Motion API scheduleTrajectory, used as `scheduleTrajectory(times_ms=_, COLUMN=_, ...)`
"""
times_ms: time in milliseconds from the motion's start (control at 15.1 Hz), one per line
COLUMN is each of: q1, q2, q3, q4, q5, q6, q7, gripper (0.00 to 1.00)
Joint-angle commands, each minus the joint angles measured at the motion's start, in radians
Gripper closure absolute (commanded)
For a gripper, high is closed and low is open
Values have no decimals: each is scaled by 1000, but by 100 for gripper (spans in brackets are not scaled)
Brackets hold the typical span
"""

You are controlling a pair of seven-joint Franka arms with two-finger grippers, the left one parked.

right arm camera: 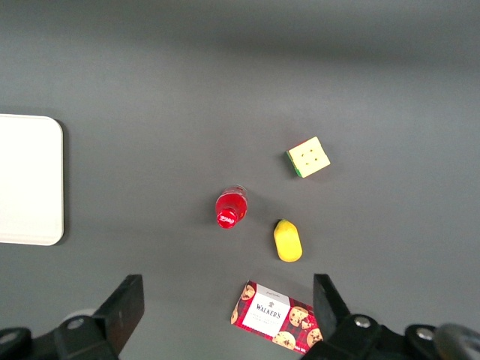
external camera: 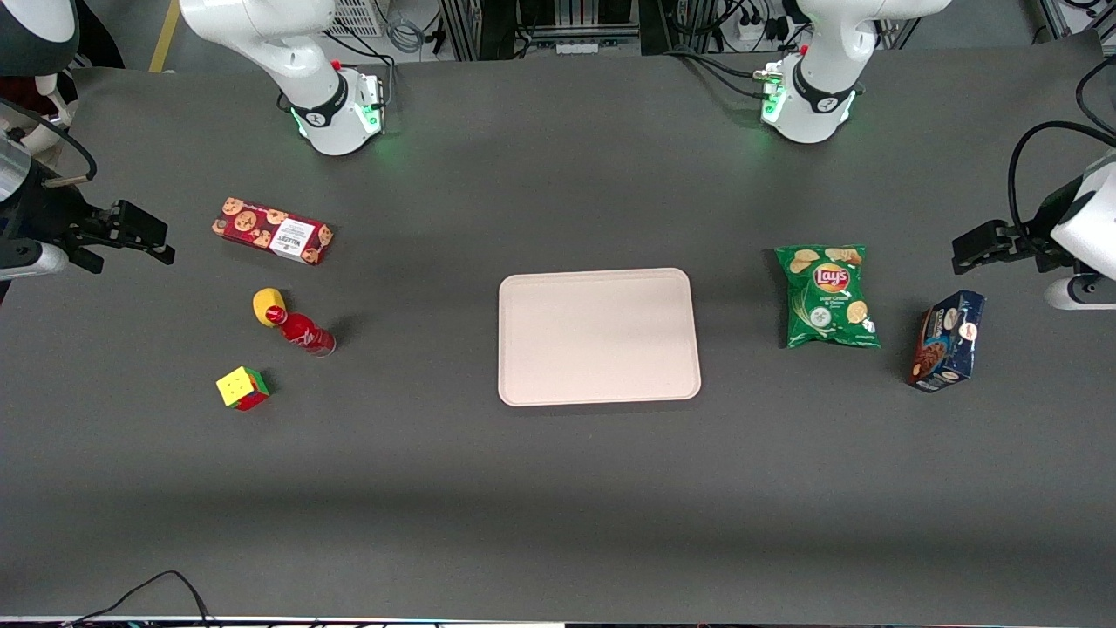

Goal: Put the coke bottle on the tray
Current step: 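Lower the open right gripper over the red Coca-Cola bottle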

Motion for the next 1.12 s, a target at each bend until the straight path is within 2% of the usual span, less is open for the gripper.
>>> scheduleTrajectory(times_ms=0, q1=6, q2=16, q3=-4, q4=35, q5=-17, q6=-27, q7=-11, gripper=0)
scheduleTrajectory(times_ms=330, q1=9, q2=39, q3=5, q4=18, q5=-20, q6=-27, q7=-14, gripper=0)
scheduleTrajectory(times_ms=528, q1=10, q2=36, q3=8, q4=-79, q5=-20, q6=11, q7=-2, gripper=0)
scheduleTrajectory(times_ms=792, q1=10, q2=-42, q3=10, q4=-356, q5=-20, q6=241, q7=0, gripper=0)
scheduleTrajectory(times_ms=1057, q1=10, q2=-9, q3=13, q4=-490, q5=-31, q6=439, q7=0, gripper=0)
